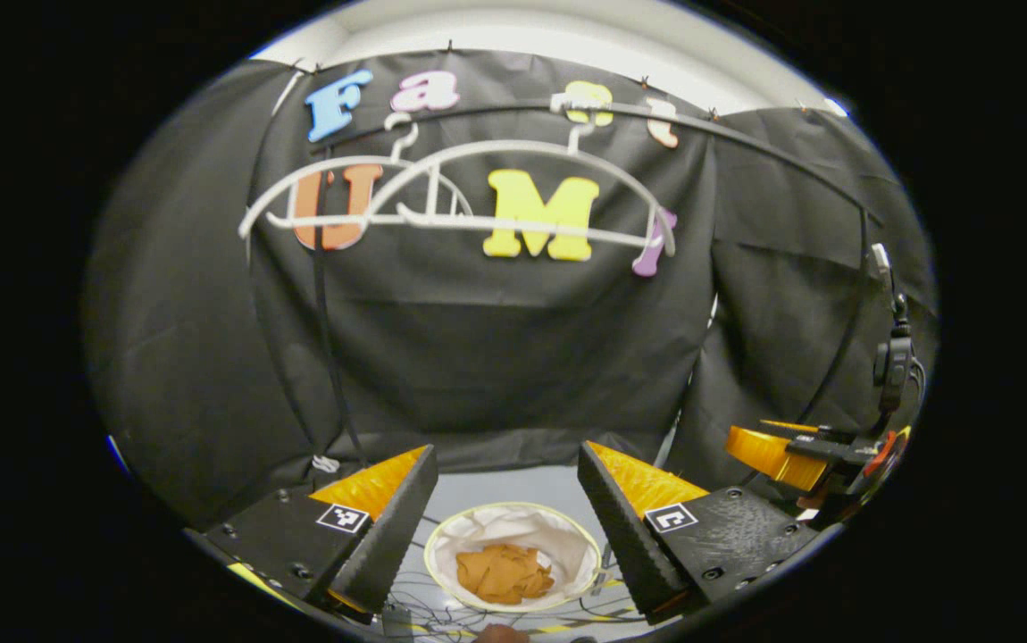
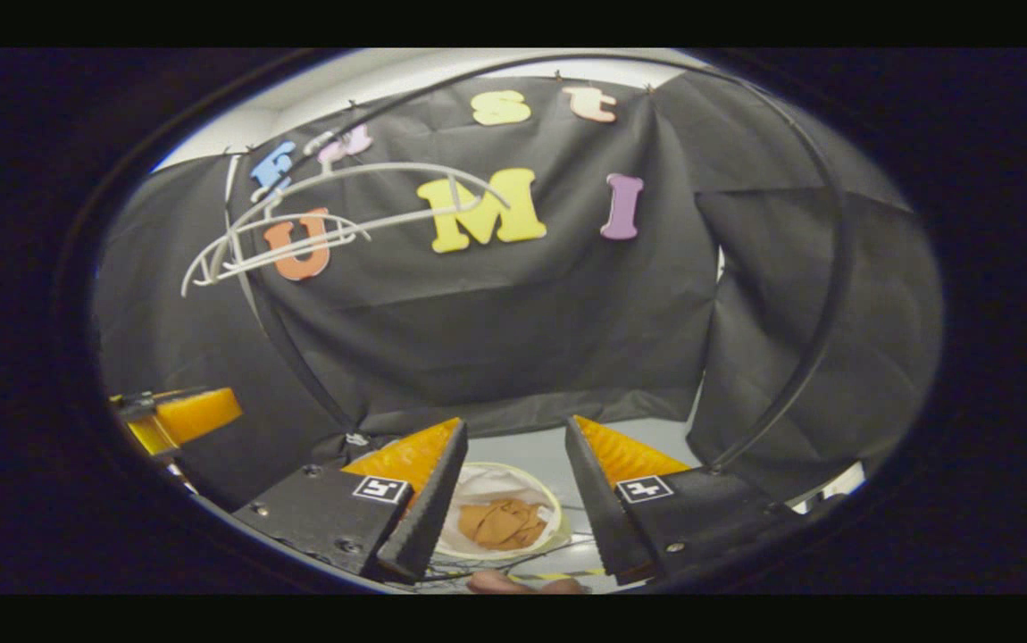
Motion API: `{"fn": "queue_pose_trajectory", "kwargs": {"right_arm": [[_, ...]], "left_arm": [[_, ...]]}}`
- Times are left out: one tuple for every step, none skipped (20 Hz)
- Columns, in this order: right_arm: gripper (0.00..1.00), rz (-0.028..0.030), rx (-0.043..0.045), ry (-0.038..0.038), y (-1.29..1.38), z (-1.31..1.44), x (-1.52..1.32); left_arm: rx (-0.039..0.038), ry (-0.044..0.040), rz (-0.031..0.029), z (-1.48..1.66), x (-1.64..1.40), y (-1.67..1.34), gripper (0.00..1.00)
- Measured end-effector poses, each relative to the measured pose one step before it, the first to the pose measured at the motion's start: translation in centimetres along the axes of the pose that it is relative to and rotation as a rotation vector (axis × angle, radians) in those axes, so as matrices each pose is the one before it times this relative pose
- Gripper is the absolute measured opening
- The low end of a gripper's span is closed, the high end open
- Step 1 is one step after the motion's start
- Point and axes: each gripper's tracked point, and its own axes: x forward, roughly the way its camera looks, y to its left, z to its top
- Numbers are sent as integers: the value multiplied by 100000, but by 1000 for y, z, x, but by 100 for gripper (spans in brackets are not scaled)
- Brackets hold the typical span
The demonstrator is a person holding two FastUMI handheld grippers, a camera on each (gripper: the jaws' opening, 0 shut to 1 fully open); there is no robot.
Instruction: Grasp the clothes on the hanger with both hands and then place them into the laundry hamper below.
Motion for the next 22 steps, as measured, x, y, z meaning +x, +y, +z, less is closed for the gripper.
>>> {"fn": "queue_pose_trajectory", "kwargs": {"right_arm": [[71, 1406, -1104, -4346, -23, 1151, -1816], [71, 1263, -1231, -4238, -219, 1298, -1750], [73, 1214, -1073, -3731, -248, 1328, -1819], [80, 1326, -791, -2706, -325, 810, -1742], [87, 1675, -666, -2628, -134, 931, -1775], [94, 1459, -584, -2930, -187, 691, -1545], [95, 1326, -394, -2886, -21, 837, -1695], [94, 822, -988, -2938, -330, 835, -1696], [94, 210, -1194, -2430, -392, 733, -1980], [94, 886, -598, -2501, -449, 684, -1453], [94, -52, -667, -1594, -484, 413, -1237], [93, 1304, -387, -832, -66, 141, -960], [93, 914, -482, -179, -94, 94, -886], [94, 1058, -84, 272, -40, -89, -498], [92, 330, 260, 175, -64, 173, -560], [92, 139, 584, -325, -147, 182, -371], [92, -139, 583, -969, -201, 420, -471], [92, 403, 221, -1379, -66, 231, -280], [92, 1195, -86, -2634, 273, 585, -440], [94, -292, -517, -2407, -150, 453, -192], [92, -623, -851, -2244, -182, 448, -309], [92, -1130, -993, -2418, -81, 428, -287]], "left_arm": [[634, -4581, 1525, 1438, -2069, -228, 100], [1038, -3823, 1185, 1293, -1718, -245, 100], [769, -3744, 1960, 1130, -1750, -213, 97], [57, -2660, 1627, 935, -1589, -6, 100], [-301, -1745, 1404, 651, -1759, -220, 100], [-302, -1773, 1341, 631, -1779, -278, 100], [122, -1957, 1242, 561, -1633, -217, 100], [76, -2503, 936, 555, -1638, -230, 100], [154, -1745, 1146, 487, -1291, 36, 100], [-126, -2130, 952, 653, -1279, -73, 100], [605, -1412, 941, 432, -1158, -64, 100], [1023, -1292, 1435, 257, -1178, 171, 100], [1150, -1416, 2035, 389, -877, 371, 100], [526, -1301, 1849, 317, -678, 378, 100], [148, -948, 909, 309, -582, 264, 100], [-60, -892, 685, 346, -502, 294, 100], [-484, -982, 572, 468, -464, 335, 100], [-567, -1470, -20, 574, -392, 189, 100], [23, -1624, -400, 577, -300, 173, 100], [655, -1921, -458, 537, -235, 139, 100], [984, -1632, -241, 450, 14, 311, 100], [970, -1156, -847, 298, -104, 184, 100]]}}
